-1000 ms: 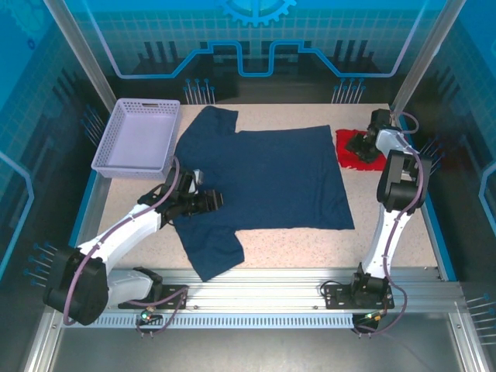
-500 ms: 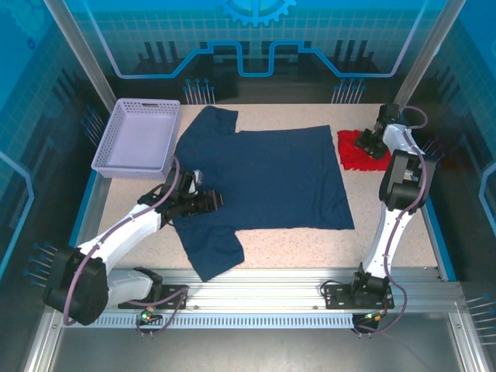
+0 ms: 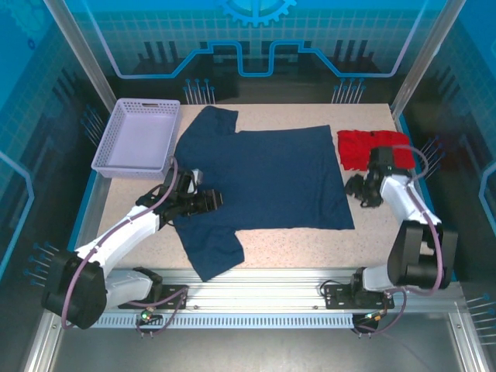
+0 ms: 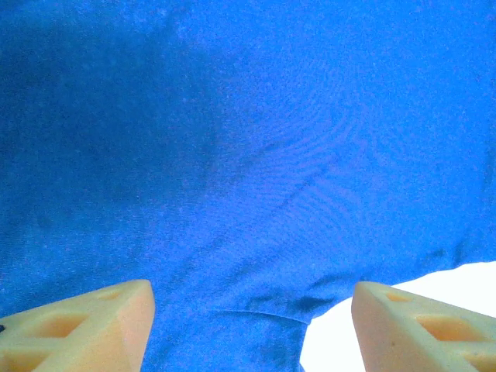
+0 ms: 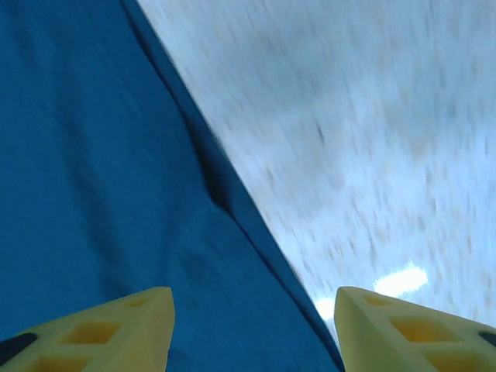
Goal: Fold the inside-out t-shirt
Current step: Fold the T-shirt at the center of the table.
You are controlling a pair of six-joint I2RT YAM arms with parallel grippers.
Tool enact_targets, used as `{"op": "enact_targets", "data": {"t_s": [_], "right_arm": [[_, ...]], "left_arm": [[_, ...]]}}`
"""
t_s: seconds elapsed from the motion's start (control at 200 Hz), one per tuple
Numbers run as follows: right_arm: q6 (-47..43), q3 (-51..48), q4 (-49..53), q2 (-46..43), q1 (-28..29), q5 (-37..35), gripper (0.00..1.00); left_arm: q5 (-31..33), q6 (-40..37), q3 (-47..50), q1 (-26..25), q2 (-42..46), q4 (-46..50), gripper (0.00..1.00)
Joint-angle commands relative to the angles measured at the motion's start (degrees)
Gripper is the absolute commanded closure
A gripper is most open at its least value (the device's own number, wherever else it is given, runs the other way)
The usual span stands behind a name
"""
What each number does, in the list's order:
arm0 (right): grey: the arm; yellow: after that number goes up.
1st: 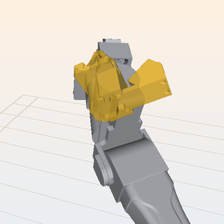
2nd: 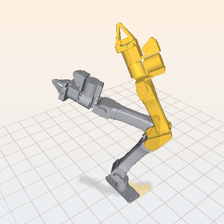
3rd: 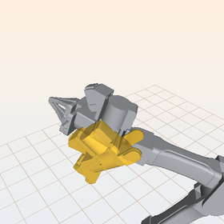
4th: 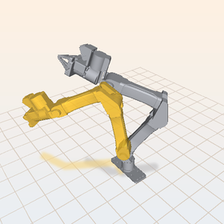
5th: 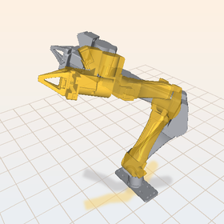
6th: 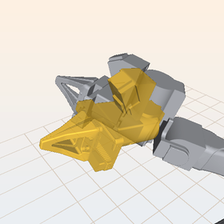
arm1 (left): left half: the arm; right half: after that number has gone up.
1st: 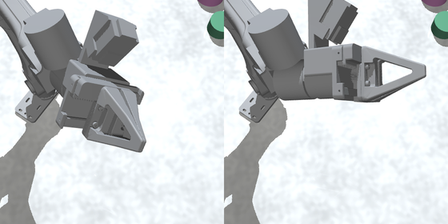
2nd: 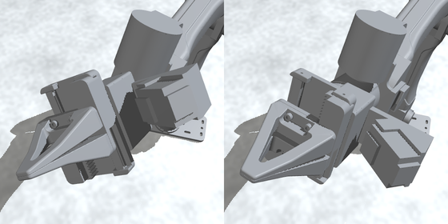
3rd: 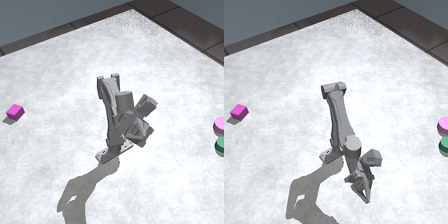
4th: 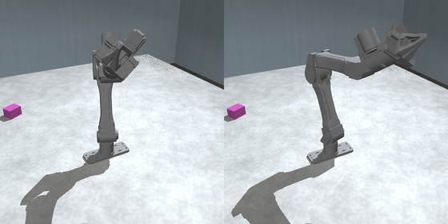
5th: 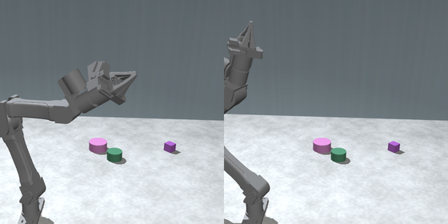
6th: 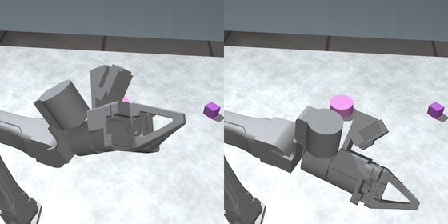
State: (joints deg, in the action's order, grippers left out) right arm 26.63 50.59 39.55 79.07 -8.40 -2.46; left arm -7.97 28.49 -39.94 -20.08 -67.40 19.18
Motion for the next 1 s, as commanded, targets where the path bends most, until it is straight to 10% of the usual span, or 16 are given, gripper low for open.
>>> {"op": "enact_targets", "data": {"t_s": [0.0,0.995], "right_arm": [[2.5,-7.2,5.5,-3.9,-0.4,-0.1,0.44],[1.1,-5.7,-1.0,7.0,-0.5,3.1,0.71]], "left_arm": [[-2.4,0.3,0.8,-0.4,-0.6,-0.3,0.30],[-2.5,0.7,2.1,-0.4,-1.4,0.2,0.31]]}}
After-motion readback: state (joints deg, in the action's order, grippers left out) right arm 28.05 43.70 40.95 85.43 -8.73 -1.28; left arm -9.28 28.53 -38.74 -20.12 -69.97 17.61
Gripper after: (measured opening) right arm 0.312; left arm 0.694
